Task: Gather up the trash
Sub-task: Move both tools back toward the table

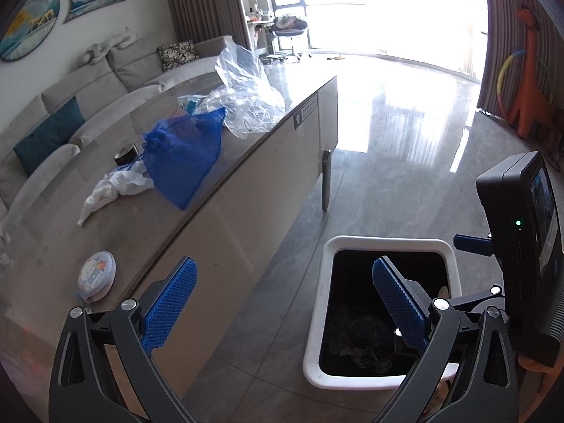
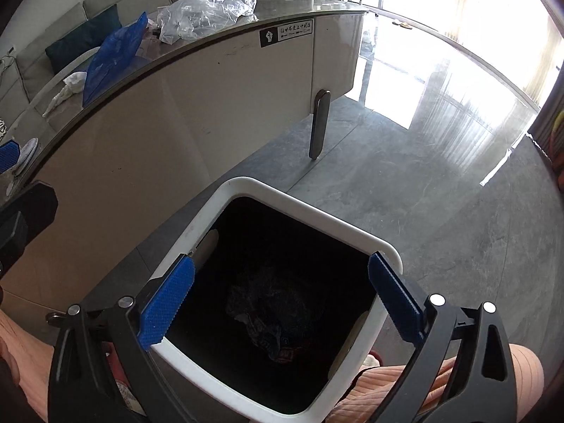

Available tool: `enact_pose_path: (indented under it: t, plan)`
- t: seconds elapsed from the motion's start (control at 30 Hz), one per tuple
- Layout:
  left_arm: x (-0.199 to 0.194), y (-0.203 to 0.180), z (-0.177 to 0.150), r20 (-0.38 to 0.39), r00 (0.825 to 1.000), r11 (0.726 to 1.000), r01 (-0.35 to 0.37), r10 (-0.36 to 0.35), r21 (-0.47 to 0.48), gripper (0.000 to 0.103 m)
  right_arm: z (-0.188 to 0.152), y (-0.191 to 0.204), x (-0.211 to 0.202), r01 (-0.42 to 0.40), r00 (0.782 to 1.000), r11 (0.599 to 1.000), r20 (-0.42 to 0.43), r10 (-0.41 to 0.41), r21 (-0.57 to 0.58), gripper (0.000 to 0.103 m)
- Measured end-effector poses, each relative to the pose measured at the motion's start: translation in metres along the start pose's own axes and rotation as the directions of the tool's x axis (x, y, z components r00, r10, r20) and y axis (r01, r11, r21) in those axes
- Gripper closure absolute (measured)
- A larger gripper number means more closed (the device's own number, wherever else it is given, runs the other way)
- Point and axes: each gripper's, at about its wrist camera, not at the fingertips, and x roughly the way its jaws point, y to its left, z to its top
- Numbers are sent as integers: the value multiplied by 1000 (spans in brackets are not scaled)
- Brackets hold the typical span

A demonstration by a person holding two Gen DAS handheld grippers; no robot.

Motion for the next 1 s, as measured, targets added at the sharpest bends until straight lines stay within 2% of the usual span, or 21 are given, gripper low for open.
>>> enact_pose_path:
  t: [0.23, 0.57, 0.7, 1.0]
  plan:
    - [-4, 9, 0, 6, 1000, 1000, -12, 12, -22, 5, 10, 17, -27, 13, 998, 1000, 67, -11, -27, 5]
    - [-30, 54, 6, 52, 997, 988, -49, 57, -144, 5, 29, 45, -68, 5, 986, 996, 168, 10, -90, 5]
    - [-41, 77, 6, 75, 991, 978, -94, 109, -188, 5, 40, 56, -83, 1, 977, 993, 210, 24, -116, 5]
    - [-40, 135, 0, 50, 983, 937, -155, 179, -312, 5, 68, 94, -113, 7, 948, 977, 311, 61, -214, 5]
